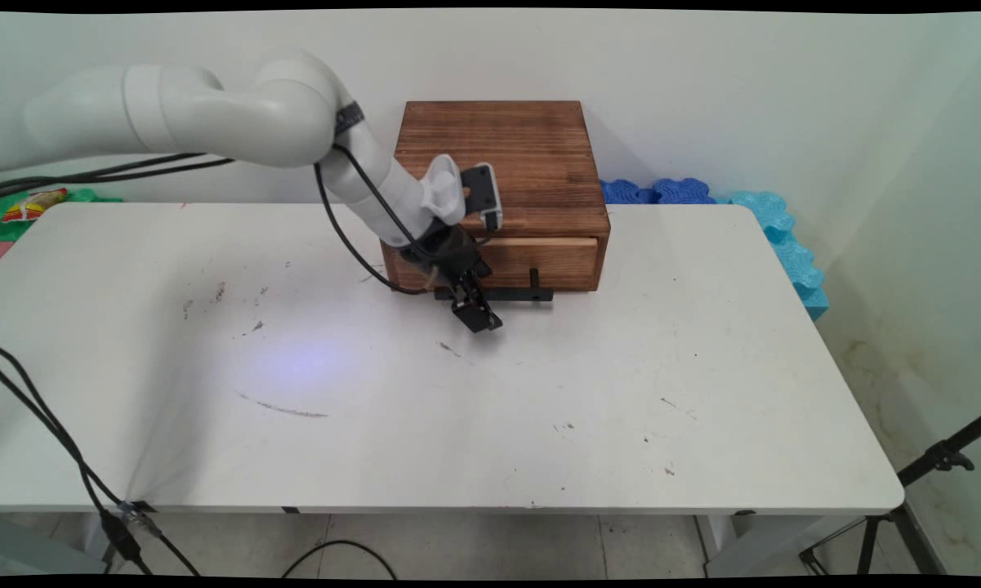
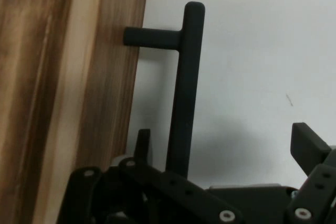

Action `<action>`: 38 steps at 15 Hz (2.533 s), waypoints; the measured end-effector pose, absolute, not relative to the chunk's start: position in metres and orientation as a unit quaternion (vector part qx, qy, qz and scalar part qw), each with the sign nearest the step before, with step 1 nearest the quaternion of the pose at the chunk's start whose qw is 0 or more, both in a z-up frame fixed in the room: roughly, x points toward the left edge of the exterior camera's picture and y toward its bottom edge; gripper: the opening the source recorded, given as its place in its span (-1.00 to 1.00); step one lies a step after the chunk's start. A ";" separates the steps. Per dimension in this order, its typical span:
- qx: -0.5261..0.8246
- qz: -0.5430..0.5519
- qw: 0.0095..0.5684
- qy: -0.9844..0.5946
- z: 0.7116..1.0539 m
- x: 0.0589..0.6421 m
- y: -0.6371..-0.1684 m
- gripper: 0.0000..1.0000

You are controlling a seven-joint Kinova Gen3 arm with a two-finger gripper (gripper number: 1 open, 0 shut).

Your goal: Open the drawer

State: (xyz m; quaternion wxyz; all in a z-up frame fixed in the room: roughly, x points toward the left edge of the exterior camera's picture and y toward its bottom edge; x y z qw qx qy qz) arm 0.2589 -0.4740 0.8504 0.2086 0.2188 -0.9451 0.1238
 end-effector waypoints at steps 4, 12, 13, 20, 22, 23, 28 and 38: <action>0.206 0.123 0.201 -0.950 0.838 0.250 -0.480 1.00; 0.185 0.118 0.187 -0.958 0.817 0.236 -0.486 1.00; 0.184 0.116 0.186 -0.958 0.815 0.234 -0.485 1.00; 0.178 0.108 0.180 -0.961 0.812 0.225 -0.472 1.00; 0.176 0.106 0.180 -0.962 0.812 0.222 -0.467 1.00; 0.176 0.104 0.180 -0.962 0.812 0.221 -0.463 1.00; 0.174 0.097 0.180 -0.963 0.814 0.215 -0.446 1.00; 0.181 0.081 0.182 -0.963 0.821 0.206 -0.404 1.00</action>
